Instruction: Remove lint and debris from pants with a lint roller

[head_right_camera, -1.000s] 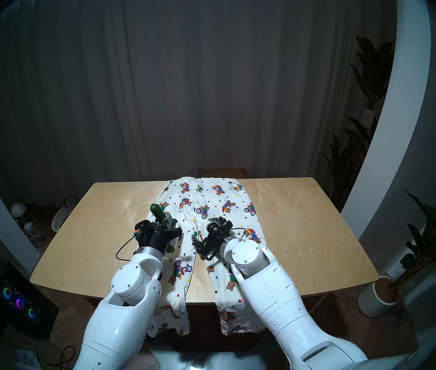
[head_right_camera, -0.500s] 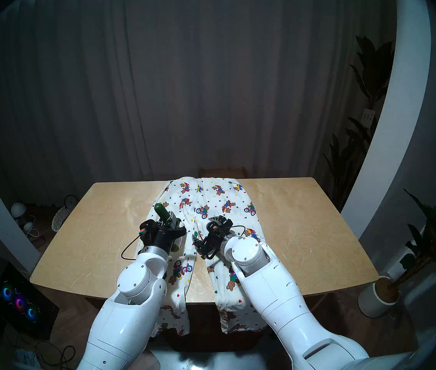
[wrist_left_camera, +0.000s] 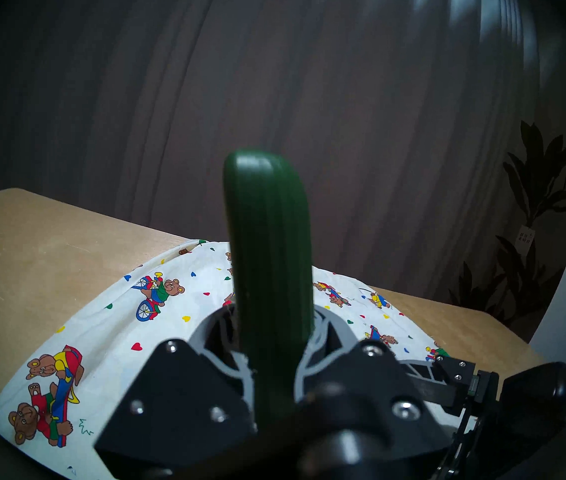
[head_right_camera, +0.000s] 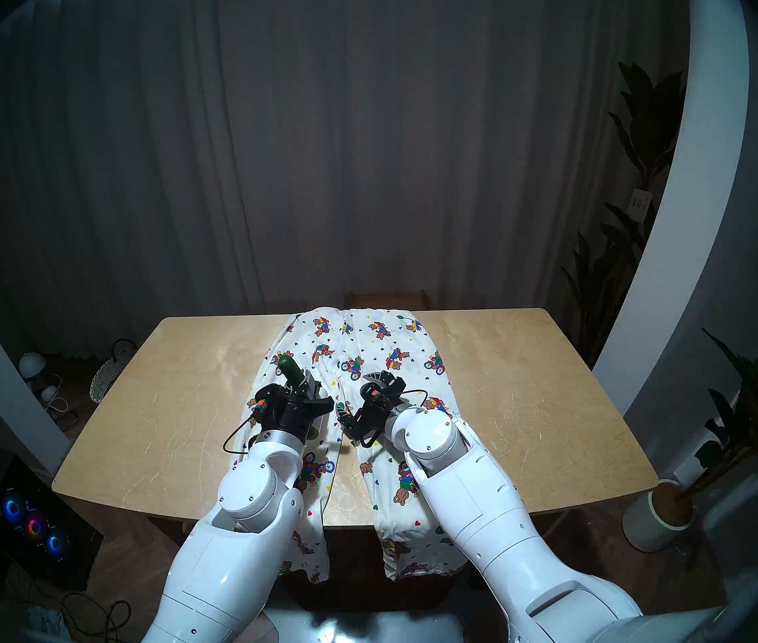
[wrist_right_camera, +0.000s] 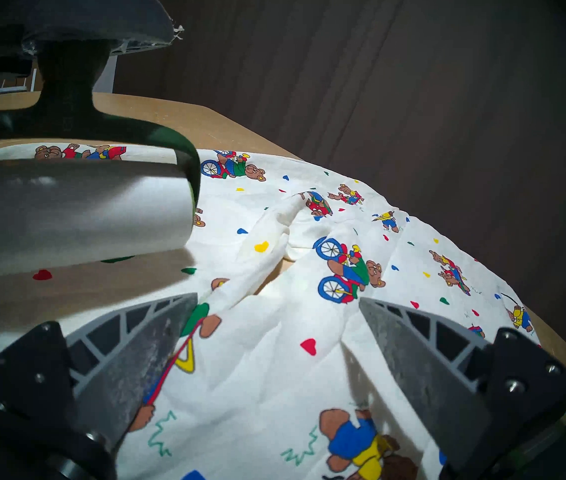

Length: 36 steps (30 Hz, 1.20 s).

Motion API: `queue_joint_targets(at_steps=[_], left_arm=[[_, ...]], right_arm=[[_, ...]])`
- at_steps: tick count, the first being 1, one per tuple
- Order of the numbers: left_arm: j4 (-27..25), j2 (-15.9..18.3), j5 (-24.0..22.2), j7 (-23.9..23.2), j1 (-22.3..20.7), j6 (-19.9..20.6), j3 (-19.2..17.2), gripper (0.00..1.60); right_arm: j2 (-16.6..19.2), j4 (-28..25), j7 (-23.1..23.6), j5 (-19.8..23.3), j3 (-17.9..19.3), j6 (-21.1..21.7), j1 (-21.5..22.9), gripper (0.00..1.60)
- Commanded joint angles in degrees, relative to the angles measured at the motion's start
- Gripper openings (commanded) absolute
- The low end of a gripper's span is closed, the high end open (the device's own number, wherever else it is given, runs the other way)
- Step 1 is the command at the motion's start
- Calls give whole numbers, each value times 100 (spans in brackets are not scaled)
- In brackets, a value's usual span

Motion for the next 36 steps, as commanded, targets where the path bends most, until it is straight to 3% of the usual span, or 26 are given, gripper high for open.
queue_joint_targets(at_steps=[1, 13, 23, 36], left_arm=[[52, 3, 366, 155, -154, -153, 110, 0], [227, 67, 555, 321, -262, -4, 111, 0], [-70, 67, -37, 92, -61, 400, -54, 0], [-185, 134, -255, 50, 140, 471, -194, 0]], right_arm=[[13, -74, 16, 41, 31, -15, -26, 160], [41, -76, 28, 46, 13, -42, -26, 160], [48, -46, 125, 41, -70, -29, 11, 160], [55, 83, 206, -56, -172, 132, 167, 160]])
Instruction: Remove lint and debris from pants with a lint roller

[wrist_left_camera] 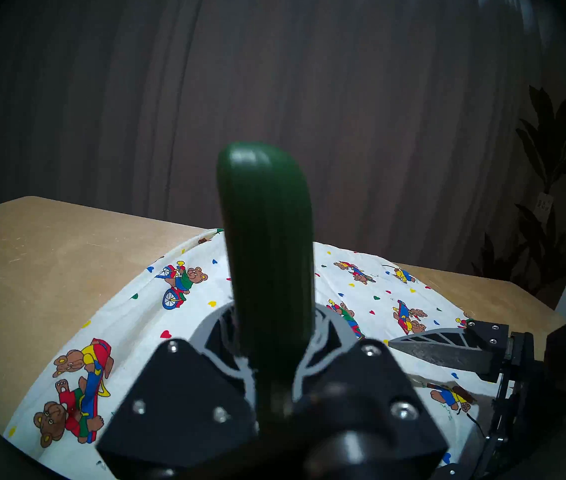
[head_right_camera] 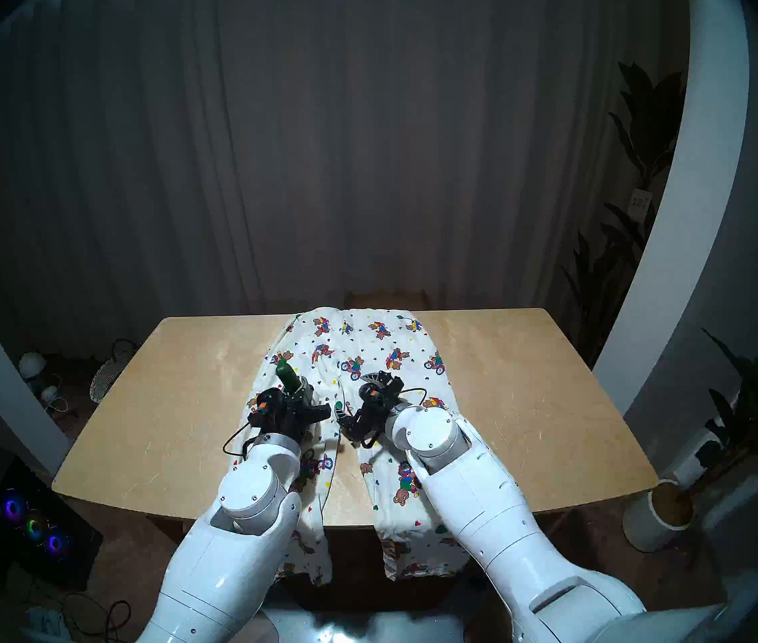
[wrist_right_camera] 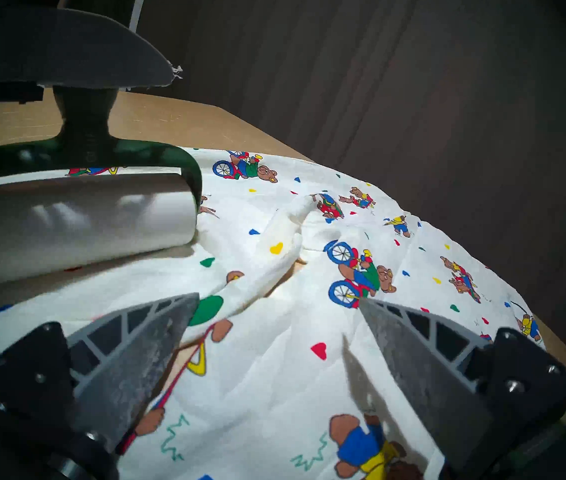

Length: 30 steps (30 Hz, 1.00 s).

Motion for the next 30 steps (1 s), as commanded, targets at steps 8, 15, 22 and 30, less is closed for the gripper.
queue_joint_targets(at_steps=[8, 15, 22, 30], left_arm=[[-199, -104, -591, -98, 185, 216, -263, 0], [-437, -146, -1171, -204, 261, 532, -534, 0], [-615, -67, -1362, -258, 353, 645, -664, 0], [-608, 58, -1717, -846, 513, 346, -832, 0]], right_arm=[[30, 45, 88, -173, -137, 245, 98, 160], [120, -14, 204, -264, -217, 396, 108, 160], [207, -149, 292, -314, -270, 579, 95, 160], [258, -213, 274, -357, -297, 692, 43, 160]])
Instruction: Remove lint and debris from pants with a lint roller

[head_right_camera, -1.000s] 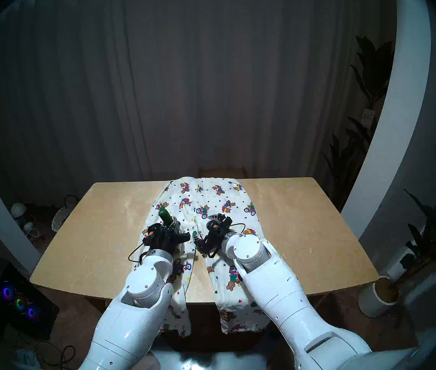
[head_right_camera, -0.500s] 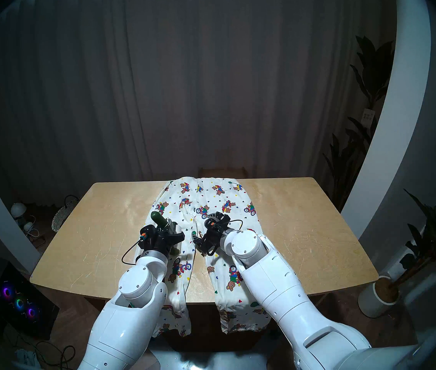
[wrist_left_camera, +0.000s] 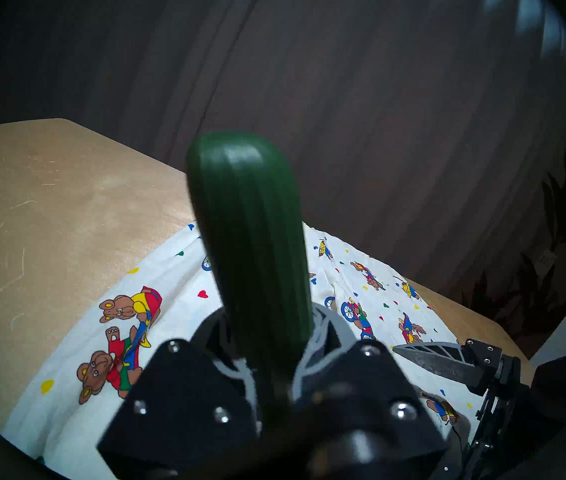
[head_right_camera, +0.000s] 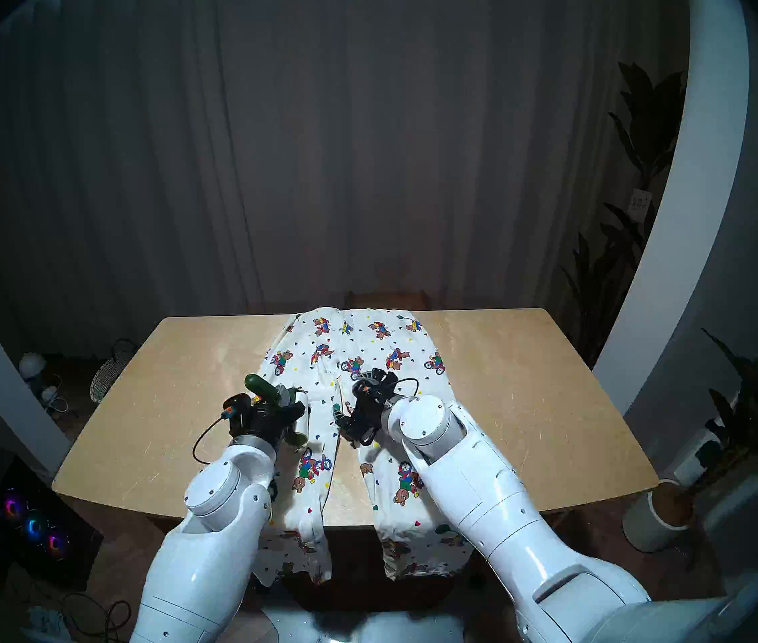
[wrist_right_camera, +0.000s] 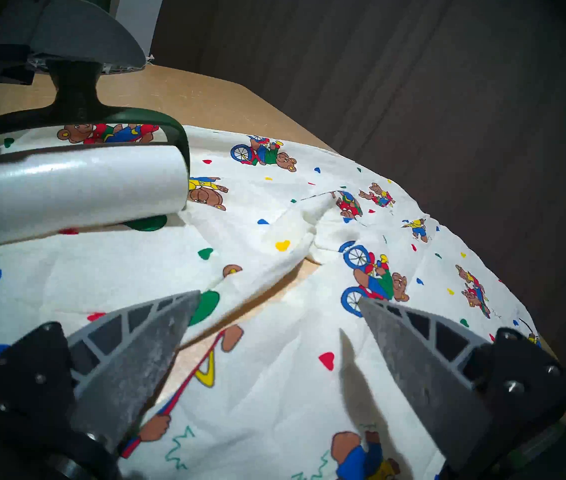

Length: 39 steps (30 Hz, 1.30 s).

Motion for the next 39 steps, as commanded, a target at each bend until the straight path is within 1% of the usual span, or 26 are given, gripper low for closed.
queue_joint_targets(at_steps=[1, 3, 4, 6, 14, 20, 33, 34, 35, 39], left_arm=[[-71, 110, -205, -396, 102, -239, -98, 0], [-55, 150, -238, -473, 109, -250, -123, 0], [-51, 172, -176, -443, 109, -261, -120, 0], [-11, 217, -242, -536, 102, -276, -181, 0], [34, 318, -365, -668, 82, -275, -317, 0], [137, 463, -434, -775, -16, -216, -432, 0], [283, 672, -515, -948, -73, -170, -556, 0], [295, 702, -521, -966, -80, -166, -574, 0], [295, 752, -560, -997, -90, -81, -595, 0], [381, 878, -584, -1086, -116, -47, -689, 0]], right_arm=[[88, 30, -21, -64, -8, 137, -129, 160], [94, 38, -30, -71, -13, 158, -137, 160], [100, 44, -26, -76, -19, 167, -137, 160], [117, 75, -33, -94, -35, 174, -139, 160], [131, 129, -56, -112, -68, 175, -131, 160], [132, 176, -80, -102, -105, 184, -118, 160], [118, 295, -151, -66, -165, 193, -124, 160], [119, 307, -158, -64, -174, 190, -124, 160], [120, 316, -164, -63, -179, 186, -125, 160], [109, 366, -180, -28, -188, 196, -124, 160]])
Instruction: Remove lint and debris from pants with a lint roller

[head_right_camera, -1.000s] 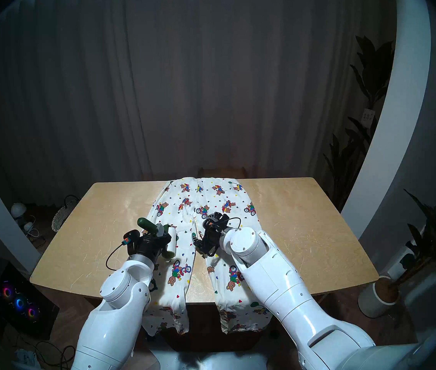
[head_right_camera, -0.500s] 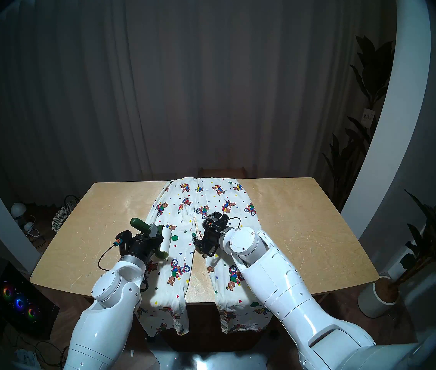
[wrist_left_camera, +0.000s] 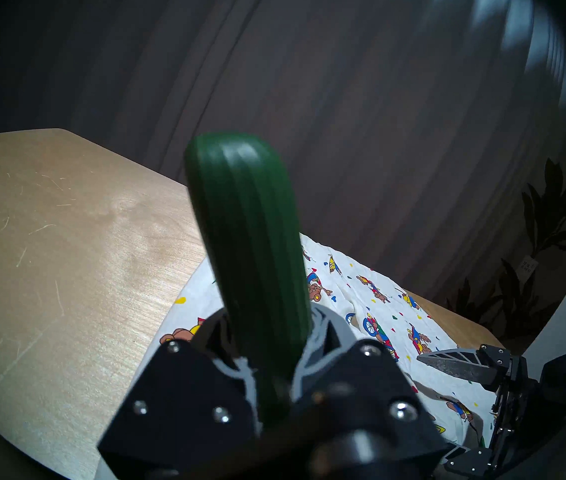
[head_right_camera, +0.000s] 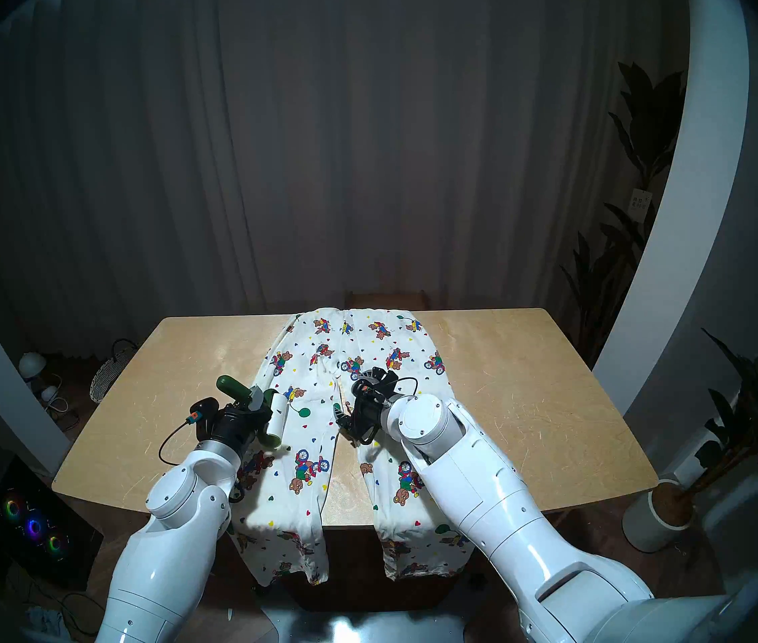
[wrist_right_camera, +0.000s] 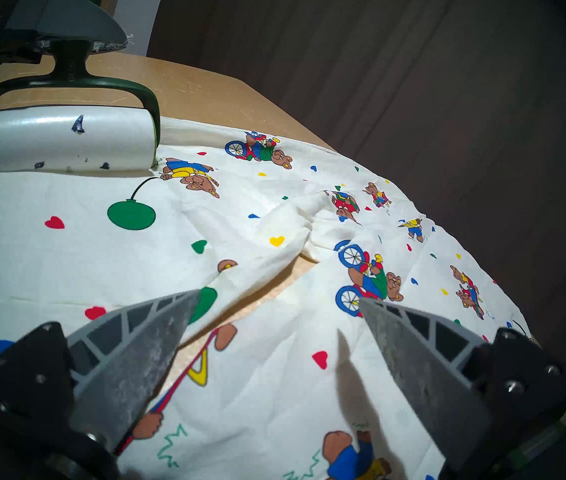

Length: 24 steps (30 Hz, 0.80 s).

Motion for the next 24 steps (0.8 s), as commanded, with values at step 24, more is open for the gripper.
queue_joint_targets(at_steps=[24], left_arm=[[118, 617, -257, -514, 96, 201, -682, 0]], right_arm=[[86, 481, -183, 63, -181, 110, -241, 160]])
